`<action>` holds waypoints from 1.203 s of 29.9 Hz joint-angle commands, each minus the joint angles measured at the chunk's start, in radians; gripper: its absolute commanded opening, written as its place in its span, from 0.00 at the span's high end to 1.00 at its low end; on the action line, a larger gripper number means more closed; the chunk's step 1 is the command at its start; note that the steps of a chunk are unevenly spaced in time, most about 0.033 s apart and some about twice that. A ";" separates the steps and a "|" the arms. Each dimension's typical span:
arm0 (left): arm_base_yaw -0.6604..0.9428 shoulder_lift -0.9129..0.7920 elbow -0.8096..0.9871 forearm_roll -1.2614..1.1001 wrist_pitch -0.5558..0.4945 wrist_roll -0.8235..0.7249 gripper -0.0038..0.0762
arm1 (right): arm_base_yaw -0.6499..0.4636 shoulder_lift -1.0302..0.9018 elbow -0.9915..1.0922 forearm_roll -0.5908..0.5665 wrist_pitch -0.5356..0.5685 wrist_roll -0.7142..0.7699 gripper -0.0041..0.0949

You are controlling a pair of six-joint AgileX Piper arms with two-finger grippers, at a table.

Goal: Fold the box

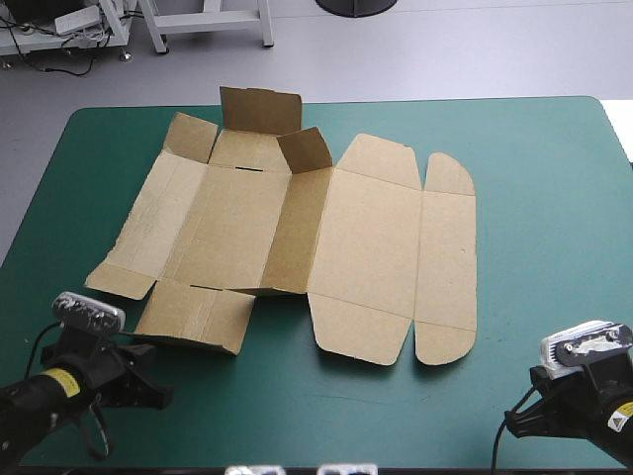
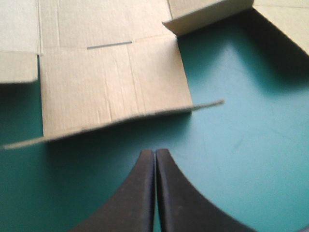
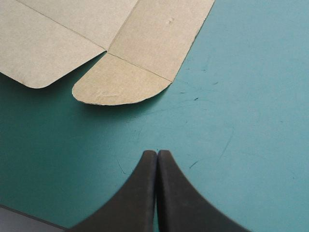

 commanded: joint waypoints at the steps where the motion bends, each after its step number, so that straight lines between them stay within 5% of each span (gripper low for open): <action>1: -0.008 0.149 -0.036 -0.008 -0.183 0.035 0.96 | 0.004 0.011 -0.022 0.016 -0.053 -0.002 0.98; 10: -0.006 0.532 -0.204 -0.003 -0.321 0.134 0.96 | 0.004 0.011 -0.022 0.016 -0.056 -0.009 0.98; 18: 0.041 0.759 -0.487 0.031 -0.231 0.188 0.93 | 0.004 0.011 -0.022 0.016 -0.063 -0.009 0.98; 28: 0.372 0.870 -0.696 -0.145 -0.050 0.393 0.93 | 0.004 0.011 -0.022 0.016 -0.070 -0.016 0.98; 36: 0.700 0.932 -0.708 -0.481 -0.030 0.593 0.93 | 0.004 0.011 -0.022 0.016 -0.098 -0.021 0.98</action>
